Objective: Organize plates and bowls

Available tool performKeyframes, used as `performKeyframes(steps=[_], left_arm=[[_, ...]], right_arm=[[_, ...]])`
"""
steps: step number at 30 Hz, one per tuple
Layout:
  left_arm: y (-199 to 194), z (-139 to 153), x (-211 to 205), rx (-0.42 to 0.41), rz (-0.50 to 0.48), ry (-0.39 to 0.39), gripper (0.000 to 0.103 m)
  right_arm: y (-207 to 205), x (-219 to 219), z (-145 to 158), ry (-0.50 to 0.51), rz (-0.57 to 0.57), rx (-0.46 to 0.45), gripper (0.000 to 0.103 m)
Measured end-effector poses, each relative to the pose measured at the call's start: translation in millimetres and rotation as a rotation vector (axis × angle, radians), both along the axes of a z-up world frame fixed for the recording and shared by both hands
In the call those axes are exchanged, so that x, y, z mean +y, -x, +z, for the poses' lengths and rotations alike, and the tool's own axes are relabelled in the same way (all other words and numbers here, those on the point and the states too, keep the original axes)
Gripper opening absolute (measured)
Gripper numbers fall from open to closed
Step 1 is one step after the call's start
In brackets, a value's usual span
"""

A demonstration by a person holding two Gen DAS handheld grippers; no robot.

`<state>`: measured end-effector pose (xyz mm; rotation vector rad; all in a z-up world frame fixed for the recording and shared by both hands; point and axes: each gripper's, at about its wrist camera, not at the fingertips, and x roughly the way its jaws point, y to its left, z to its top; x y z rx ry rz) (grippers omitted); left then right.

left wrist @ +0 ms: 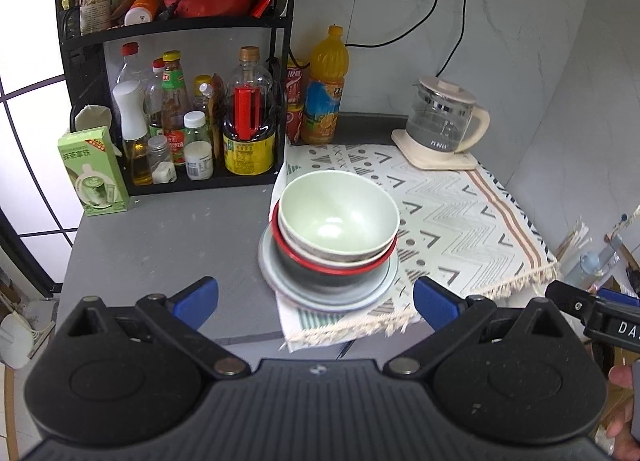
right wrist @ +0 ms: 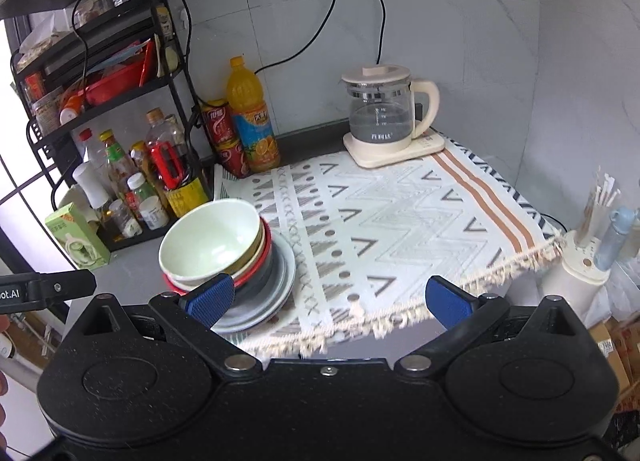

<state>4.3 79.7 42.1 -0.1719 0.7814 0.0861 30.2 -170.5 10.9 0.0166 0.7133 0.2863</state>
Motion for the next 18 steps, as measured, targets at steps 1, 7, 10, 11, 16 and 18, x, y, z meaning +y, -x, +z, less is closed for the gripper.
performKeyframes(steps=[1,7,10,11,16,18], left_arm=[[4.2,-0.7,2.0,0.001,-0.003,-0.006,0.103],[30.9,-0.8,15.2,-0.011,-0.007,-0.025,0.103],[42.5,-1.4,20.6,-0.019,-0.01,-0.038,0.103],[45.9,-2.0,22.2,-0.02,-0.012,-0.043,0.103],[60.2,-4.8,28.1,-0.022,-0.017,-0.058,0.103],[64.4,-7.5,31.3,-0.018,-0.011,-0.057,0.103]], right_arm=[[5.4,0.8,-1.2,0.002,-0.006,-0.001,0.103],[36.2,5.8,-7.7,0.012,-0.035,-0.002,0.103],[50.1,8.3,-10.5,0.006,-0.039,-0.007,0.103],[54.4,8.3,-11.6,-0.001,-0.039,-0.008,0.103],[74.2,13.4,-17.1,0.012,-0.037,-0.011,0.103],[80.6,15.1,-18.8,0.016,-0.041,-0.007,0.103]])
